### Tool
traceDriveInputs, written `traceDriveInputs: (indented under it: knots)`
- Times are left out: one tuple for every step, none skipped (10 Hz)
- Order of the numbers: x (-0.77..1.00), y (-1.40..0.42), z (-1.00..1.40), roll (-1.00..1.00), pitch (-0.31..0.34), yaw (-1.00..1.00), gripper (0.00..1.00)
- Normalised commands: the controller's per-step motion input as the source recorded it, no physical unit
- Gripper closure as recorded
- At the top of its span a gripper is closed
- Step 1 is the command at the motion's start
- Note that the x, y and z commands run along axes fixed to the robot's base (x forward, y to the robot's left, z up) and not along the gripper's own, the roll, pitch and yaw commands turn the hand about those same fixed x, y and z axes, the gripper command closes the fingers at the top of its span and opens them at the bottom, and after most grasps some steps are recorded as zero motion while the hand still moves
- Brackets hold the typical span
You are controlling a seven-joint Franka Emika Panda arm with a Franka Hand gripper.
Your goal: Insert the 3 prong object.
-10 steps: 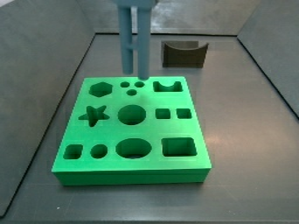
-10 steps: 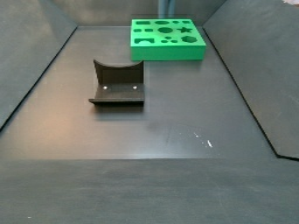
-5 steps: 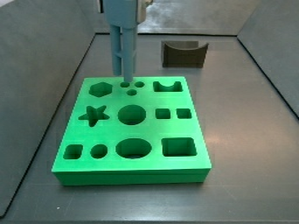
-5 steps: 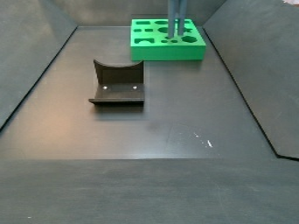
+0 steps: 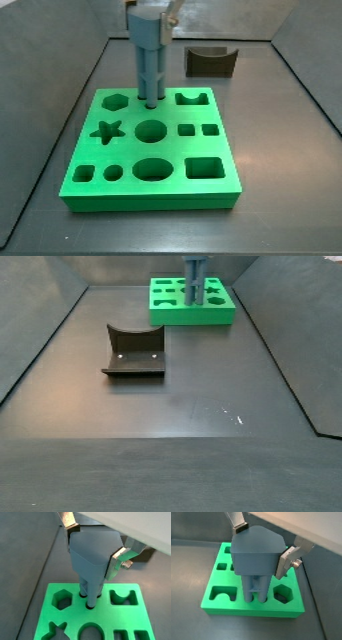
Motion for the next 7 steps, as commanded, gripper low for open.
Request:
traceDriveInputs:
  knots:
    - [0.36,-0.01,-0.27,-0.03,0.000,-0.48,1.00]
    - [-0.31,0.17,-0.32,0.00,-0.043,-0.52,1.00]
    - [-0.49,0.00,-0.26,-0.01,-0.154,-0.32,1.00]
    - [-0.32,-0.01,-0.22,-0.03,-0.144,0.00,1.00]
    - [-0.40,-0.12,-0.17,0.00,-0.199,0.11,1.00]
    - [-0.18,-0.04,-0.30,0.00,-0.151,0.22,1.00]
    - [0.15,0.00,-0.69,0.00,-0.087,0.10,1.00]
